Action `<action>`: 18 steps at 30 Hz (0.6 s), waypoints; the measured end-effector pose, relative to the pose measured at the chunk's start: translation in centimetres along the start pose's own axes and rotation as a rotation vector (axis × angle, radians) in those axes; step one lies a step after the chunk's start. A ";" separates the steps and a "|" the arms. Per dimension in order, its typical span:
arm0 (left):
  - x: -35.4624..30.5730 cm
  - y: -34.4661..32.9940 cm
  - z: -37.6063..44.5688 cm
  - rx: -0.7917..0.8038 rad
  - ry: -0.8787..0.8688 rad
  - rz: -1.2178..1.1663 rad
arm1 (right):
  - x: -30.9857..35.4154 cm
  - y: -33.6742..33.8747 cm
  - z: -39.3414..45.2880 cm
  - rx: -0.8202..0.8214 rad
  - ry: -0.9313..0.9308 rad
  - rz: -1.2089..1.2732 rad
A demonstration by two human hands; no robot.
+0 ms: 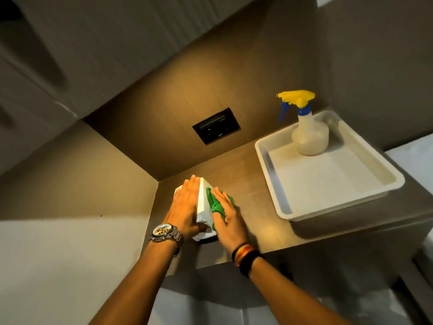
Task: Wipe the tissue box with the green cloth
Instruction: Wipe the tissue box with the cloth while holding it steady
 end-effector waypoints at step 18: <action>0.2 -0.2 0.0 0.030 -0.008 0.022 | -1.7 -0.5 4.5 0.029 -0.148 0.205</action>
Point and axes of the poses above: each hand's wrist, its own z-axis towards the middle knuckle, its own y-axis out of the back of the hand, x = y × z, the point moved 8 cm from there along z, towards the middle knuckle
